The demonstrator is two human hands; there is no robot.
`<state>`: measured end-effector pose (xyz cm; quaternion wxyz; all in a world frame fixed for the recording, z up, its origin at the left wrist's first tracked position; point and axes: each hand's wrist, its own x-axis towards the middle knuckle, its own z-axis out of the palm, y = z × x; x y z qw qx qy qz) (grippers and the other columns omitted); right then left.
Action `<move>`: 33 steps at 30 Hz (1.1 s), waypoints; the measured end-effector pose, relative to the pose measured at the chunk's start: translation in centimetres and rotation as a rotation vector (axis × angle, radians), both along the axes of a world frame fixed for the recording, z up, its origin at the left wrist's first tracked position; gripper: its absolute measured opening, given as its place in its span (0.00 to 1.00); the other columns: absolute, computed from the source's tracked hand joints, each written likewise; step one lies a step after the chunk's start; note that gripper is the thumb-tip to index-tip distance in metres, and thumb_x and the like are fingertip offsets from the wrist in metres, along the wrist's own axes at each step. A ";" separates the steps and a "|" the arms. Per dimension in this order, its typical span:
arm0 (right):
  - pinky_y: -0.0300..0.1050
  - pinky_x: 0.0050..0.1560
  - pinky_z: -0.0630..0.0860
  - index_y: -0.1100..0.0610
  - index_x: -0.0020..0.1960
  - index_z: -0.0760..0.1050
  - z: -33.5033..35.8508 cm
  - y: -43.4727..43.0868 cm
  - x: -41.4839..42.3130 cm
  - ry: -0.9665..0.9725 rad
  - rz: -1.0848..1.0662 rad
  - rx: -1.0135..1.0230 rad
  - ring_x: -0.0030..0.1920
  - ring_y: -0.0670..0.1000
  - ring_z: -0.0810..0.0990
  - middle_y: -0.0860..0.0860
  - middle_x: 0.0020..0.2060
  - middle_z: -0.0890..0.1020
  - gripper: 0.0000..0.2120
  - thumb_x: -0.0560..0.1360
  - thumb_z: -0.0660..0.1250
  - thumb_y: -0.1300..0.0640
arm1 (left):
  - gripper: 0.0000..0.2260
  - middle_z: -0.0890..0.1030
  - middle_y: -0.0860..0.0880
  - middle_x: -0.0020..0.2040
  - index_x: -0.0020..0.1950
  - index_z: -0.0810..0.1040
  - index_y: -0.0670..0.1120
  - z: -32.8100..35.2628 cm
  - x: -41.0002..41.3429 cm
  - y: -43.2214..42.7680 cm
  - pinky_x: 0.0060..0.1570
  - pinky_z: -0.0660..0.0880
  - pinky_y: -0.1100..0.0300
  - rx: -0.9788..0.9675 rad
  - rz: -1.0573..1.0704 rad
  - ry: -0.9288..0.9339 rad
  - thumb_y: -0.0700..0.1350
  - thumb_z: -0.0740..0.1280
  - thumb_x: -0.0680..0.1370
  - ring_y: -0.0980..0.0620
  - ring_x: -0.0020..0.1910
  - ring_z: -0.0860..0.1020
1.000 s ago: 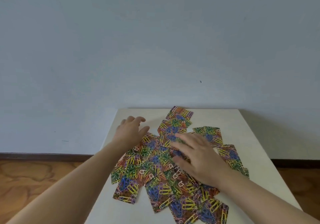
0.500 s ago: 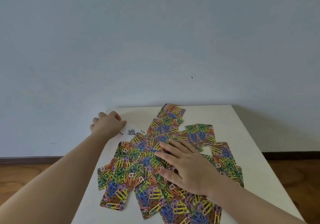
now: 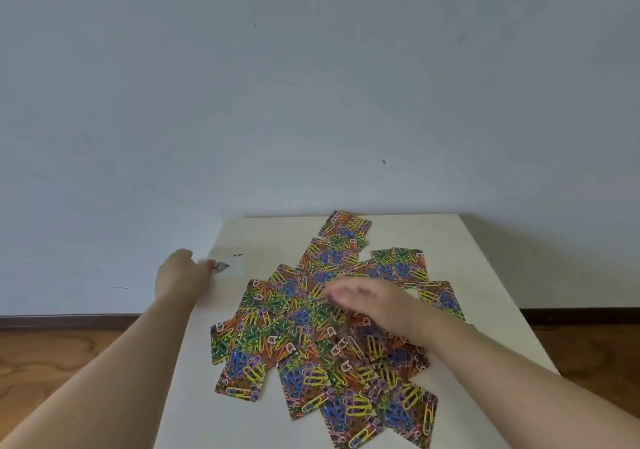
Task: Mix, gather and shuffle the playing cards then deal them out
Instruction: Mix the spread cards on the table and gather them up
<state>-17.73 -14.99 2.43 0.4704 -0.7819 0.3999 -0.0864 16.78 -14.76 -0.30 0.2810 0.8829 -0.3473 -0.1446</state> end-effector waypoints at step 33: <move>0.52 0.60 0.72 0.50 0.63 0.72 0.9 -5.1 -3.5 0.650 -0.429 -0.405 0.61 0.55 0.74 0.51 0.59 0.74 0.41 0.60 0.68 0.24 | 0.23 0.66 0.56 0.77 0.73 0.68 0.58 -1.3 -15.6 4.5 0.76 0.51 0.52 -0.088 -1.013 -0.496 0.64 0.51 0.80 0.53 0.77 0.59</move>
